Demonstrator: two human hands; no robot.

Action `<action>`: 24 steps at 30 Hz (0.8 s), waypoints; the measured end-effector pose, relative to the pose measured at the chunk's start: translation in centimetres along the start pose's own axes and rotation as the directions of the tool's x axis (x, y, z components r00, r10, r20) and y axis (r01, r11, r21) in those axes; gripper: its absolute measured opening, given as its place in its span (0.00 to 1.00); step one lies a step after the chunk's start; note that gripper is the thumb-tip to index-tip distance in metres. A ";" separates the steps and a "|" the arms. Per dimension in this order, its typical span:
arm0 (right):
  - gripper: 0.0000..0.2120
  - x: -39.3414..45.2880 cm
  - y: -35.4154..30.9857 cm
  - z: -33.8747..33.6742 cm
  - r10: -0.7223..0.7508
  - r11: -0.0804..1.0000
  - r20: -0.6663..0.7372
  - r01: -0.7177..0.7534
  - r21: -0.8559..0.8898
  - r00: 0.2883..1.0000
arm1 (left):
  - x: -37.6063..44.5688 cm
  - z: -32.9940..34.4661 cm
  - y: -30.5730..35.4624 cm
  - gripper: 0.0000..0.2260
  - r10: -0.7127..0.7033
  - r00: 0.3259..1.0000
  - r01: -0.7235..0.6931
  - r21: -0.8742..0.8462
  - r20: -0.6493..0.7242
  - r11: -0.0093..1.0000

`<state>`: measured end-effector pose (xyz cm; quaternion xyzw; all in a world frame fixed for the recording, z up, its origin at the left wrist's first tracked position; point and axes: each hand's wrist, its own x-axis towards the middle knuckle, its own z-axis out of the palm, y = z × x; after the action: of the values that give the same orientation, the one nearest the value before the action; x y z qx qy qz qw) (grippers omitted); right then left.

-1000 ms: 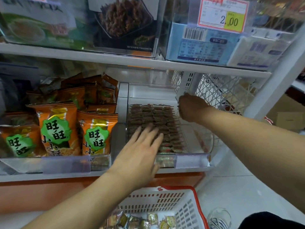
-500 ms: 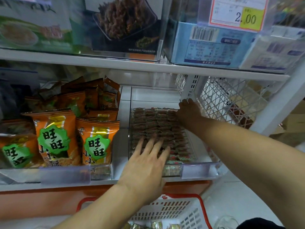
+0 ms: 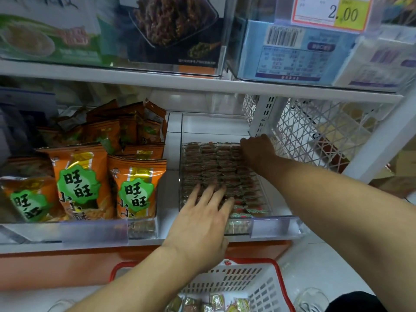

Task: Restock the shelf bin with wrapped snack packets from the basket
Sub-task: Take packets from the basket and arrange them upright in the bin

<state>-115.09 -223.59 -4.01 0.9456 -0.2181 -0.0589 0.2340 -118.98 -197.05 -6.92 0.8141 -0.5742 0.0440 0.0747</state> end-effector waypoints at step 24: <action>0.14 -26.7 -18.8 9.8 -0.622 0.724 0.587 0.094 0.684 0.519 | -17.1 9.1 -0.5 0.29 0.147 0.851 -0.092 -0.132 0.505 0.987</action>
<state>-133.96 -200.95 -21.23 0.8656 -0.0922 -0.4491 -0.2015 -124.41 -182.63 -18.62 0.7542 -0.6243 -0.1994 -0.0417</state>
